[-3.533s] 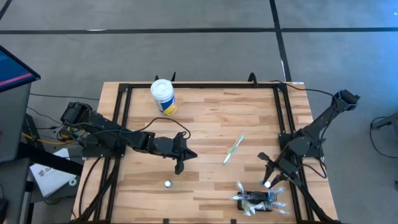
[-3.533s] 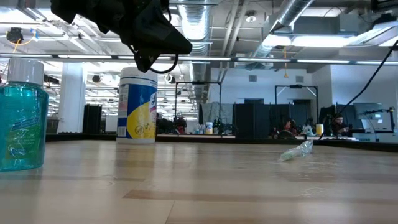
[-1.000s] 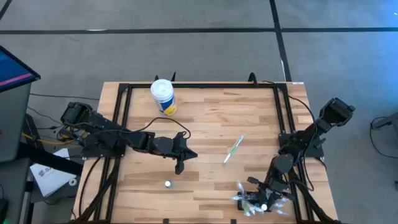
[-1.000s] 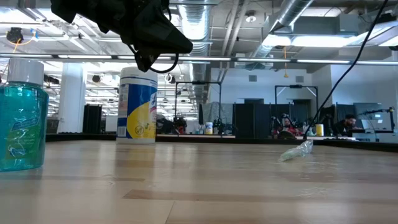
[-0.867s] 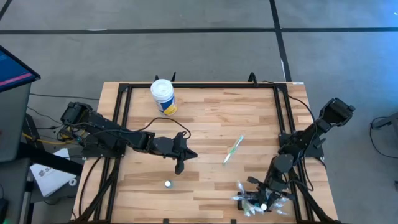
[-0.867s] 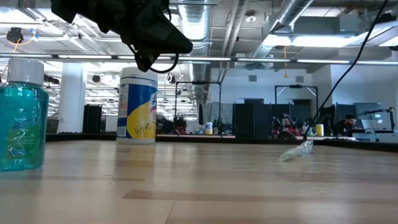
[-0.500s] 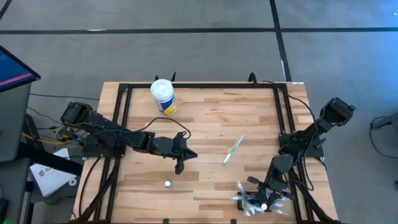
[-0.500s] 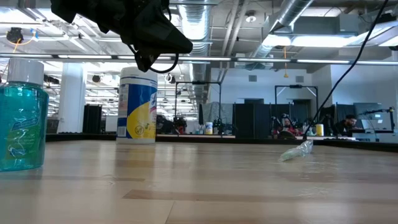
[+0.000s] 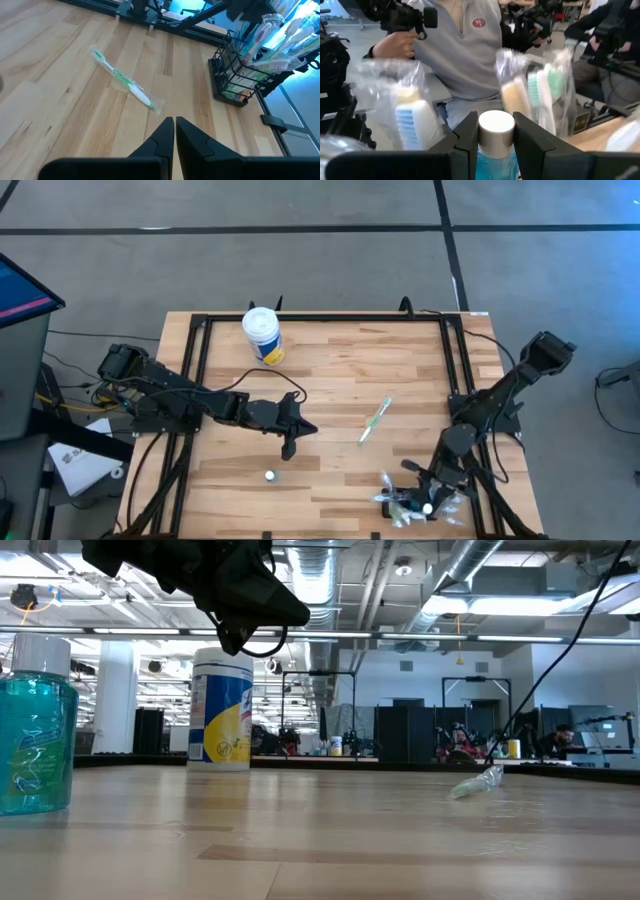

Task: Pick & Place toothbrushing station
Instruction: Put the top blue mouthwash into the wire organizer

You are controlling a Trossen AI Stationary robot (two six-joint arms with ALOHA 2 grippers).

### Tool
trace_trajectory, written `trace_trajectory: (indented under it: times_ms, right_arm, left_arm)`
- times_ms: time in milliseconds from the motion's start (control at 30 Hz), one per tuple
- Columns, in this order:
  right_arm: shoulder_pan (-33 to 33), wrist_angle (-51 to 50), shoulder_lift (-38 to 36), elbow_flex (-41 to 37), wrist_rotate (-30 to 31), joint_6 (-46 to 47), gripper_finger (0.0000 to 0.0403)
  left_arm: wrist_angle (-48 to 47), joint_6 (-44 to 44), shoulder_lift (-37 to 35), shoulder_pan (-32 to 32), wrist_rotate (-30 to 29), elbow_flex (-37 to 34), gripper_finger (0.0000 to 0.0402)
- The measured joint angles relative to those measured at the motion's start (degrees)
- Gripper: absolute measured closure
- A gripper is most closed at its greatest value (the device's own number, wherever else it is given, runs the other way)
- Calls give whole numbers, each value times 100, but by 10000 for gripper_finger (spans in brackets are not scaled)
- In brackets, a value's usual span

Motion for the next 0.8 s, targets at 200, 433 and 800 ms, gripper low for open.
trace_trajectory:
  times_ms: [200, 433, 800]
  right_arm:
    - [-1, -313, -212, 2, 214, -29, 319]
    - [0, -30, 141, 9, 221, -7, 319]
    - [-2, -26, 182, 11, 221, 19, 319]
  left_arm:
    - [0, 73, 0, -1, 1, 0, 389]
    - [2, 73, 0, 0, 1, 0, 389]
    - [2, 71, 0, -1, 1, 0, 389]
